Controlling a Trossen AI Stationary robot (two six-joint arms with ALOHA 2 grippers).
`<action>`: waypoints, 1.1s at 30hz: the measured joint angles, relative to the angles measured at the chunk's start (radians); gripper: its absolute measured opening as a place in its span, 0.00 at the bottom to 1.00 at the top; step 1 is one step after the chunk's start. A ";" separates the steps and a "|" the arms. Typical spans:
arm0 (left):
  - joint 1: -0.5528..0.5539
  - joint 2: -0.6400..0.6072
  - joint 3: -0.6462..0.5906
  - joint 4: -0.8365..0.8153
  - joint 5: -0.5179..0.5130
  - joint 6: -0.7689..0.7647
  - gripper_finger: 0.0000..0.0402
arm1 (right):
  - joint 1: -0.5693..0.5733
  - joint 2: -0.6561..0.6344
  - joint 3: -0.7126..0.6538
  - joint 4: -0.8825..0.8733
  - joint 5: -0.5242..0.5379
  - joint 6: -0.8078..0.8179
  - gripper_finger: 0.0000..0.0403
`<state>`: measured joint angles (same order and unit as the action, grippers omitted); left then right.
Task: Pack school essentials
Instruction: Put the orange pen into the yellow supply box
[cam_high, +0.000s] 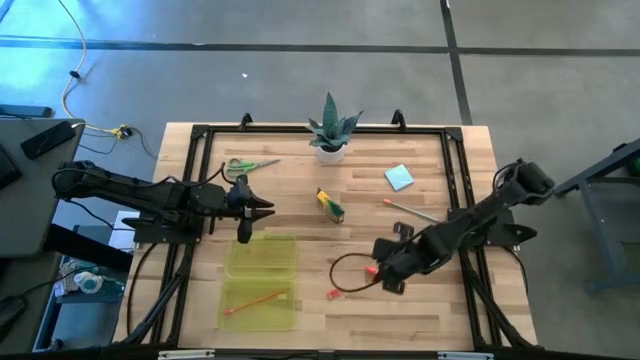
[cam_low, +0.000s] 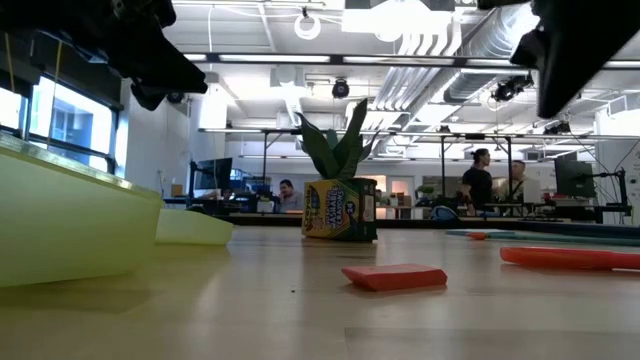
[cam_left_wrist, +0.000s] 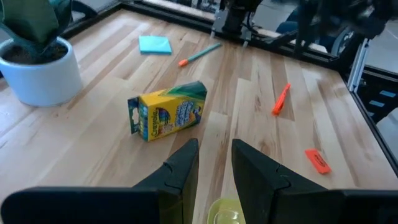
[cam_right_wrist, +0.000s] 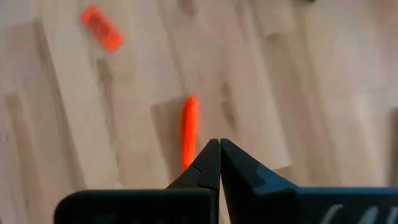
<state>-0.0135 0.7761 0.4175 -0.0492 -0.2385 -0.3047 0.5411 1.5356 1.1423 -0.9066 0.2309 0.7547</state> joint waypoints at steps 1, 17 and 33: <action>0.000 0.000 0.000 0.002 0.000 0.001 0.21 | 0.000 0.023 0.007 0.002 -0.029 0.006 0.02; 0.000 0.000 0.000 -0.005 0.000 0.001 0.21 | -0.005 0.251 0.023 0.092 -0.146 -0.129 0.41; 0.000 0.000 0.000 -0.039 0.000 -0.007 0.21 | -0.045 0.321 0.022 0.158 -0.162 -0.125 0.42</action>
<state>-0.0135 0.7761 0.4175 -0.0882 -0.2386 -0.3115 0.4965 1.8564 1.1641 -0.7488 0.0690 0.6300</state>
